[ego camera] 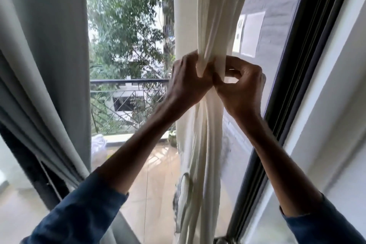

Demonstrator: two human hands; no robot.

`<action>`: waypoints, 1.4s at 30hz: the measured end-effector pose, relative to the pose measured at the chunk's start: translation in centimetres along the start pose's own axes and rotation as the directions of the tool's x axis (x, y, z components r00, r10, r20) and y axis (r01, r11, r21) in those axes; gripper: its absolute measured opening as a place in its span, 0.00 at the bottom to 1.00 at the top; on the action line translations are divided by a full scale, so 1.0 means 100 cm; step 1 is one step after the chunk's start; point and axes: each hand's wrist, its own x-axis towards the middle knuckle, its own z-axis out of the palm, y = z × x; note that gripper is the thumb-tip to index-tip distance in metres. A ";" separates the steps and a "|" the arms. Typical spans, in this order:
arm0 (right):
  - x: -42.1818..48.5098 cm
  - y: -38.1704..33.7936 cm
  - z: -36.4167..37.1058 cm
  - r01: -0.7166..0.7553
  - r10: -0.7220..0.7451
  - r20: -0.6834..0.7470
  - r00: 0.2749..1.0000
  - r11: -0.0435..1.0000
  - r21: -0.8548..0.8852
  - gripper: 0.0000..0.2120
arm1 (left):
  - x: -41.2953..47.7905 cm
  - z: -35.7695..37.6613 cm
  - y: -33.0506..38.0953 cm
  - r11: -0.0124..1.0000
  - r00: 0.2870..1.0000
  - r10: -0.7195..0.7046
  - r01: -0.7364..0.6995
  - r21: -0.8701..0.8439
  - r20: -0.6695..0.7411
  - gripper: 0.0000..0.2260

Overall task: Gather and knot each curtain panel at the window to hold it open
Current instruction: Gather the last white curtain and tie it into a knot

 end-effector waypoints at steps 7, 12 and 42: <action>-0.082 0.043 0.012 0.023 -0.022 0.034 0.999 0.999 -0.035 0.06 | -0.063 0.009 -0.014 0.982 0.973 -0.171 0.181 -0.051 0.154 0.22; -0.116 0.055 0.008 0.173 -0.139 0.195 0.971 0.971 -0.167 0.10 | -0.080 0.011 -0.012 0.978 0.963 -0.209 0.204 0.045 0.168 0.22; -0.088 0.117 0.003 -0.728 0.145 0.899 0.413 0.645 0.231 0.42 | -0.098 0.001 -0.094 0.436 0.528 -0.319 0.819 -0.373 0.787 0.05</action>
